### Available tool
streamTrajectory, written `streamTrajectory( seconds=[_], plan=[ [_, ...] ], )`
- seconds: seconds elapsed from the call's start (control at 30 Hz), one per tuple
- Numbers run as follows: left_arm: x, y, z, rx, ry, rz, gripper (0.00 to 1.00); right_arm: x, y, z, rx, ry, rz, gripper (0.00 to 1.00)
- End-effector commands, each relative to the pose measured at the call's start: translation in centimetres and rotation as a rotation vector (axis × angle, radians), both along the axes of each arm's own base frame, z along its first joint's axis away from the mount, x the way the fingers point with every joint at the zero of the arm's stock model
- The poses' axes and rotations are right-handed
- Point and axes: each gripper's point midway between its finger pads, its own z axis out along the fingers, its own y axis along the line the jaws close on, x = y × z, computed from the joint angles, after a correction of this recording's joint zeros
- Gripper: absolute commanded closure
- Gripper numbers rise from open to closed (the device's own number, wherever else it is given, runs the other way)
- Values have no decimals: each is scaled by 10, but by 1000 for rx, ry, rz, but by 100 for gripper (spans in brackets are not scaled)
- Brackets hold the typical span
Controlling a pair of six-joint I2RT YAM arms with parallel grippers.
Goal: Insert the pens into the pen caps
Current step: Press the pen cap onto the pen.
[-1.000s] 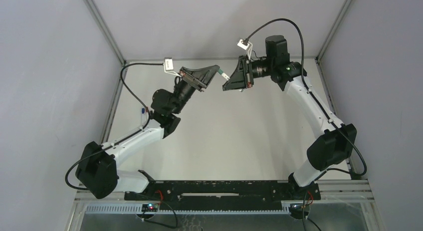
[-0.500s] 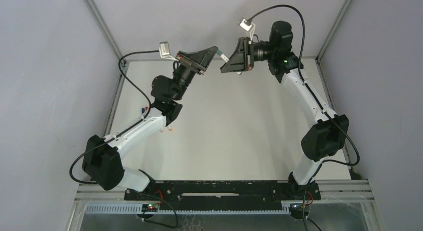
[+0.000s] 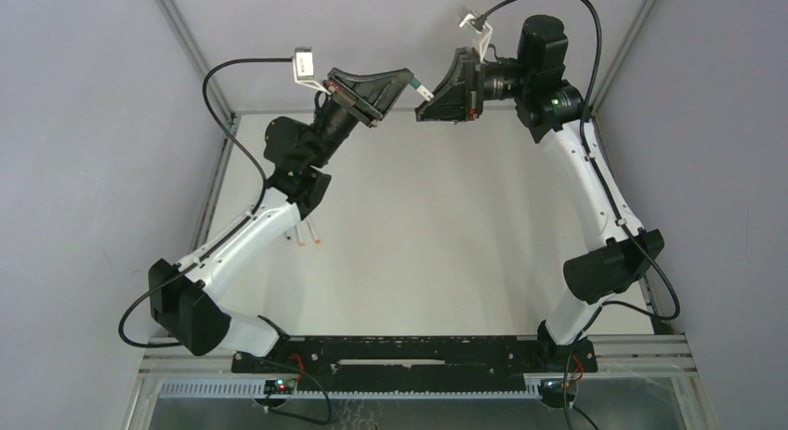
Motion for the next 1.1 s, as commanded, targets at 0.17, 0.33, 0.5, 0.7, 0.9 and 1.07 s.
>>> streamTrajectory(
  seconds=[0.17, 0.33, 0.5, 0.7, 0.9, 1.07],
  plan=[
    [-127, -76, -206, 638, 265, -738, 100, 18, 14, 56, 146, -214, -140, 100],
    [-134, -76, -227, 684, 204, -765, 100, -3, 15, 70, 276, -57, 22, 100],
    [-147, -85, -215, 620, 178, -856, 100, -4, 25, 71, 239, -171, -63, 100],
    [-157, -89, -223, 583, 237, -958, 100, 4, 26, 72, 156, -319, -181, 100],
    [-148, -84, -267, 719, 318, -881, 100, -12, 18, 84, 287, -88, 11, 100],
    [-129, -80, -259, 711, 319, -774, 100, -11, 30, 55, 106, -223, -85, 100]
  ],
)
